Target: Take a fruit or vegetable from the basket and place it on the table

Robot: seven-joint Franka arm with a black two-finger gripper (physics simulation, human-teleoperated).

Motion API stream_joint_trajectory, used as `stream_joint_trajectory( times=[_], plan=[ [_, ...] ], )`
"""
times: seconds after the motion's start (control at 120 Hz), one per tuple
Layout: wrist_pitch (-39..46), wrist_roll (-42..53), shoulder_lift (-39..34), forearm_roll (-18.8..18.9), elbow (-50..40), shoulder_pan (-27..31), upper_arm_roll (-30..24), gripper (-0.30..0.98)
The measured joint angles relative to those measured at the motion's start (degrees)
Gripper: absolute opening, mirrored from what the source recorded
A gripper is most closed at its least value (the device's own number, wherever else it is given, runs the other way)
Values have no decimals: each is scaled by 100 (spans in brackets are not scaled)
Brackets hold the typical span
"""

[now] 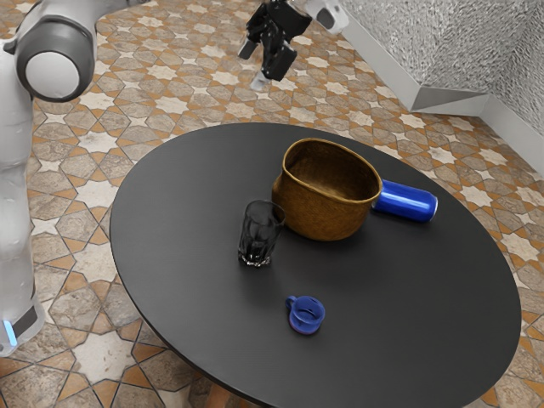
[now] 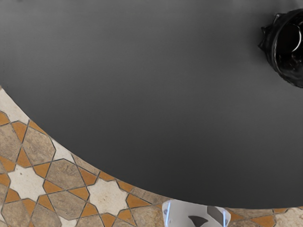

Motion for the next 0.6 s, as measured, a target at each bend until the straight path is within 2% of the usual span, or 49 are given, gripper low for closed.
stream_joint_trajectory(
  times=[0.167,0.333,0.492,0.6],
  plan=[
    [973,-33,4,83,-38,10,-36,69],
    [1535,18,-54,-282,-73,-50,-29,69],
    [2289,434,1203,-656,590,266,-106,69],
    [2711,693,1531,-961,549,367,-136,69]
  ],
)
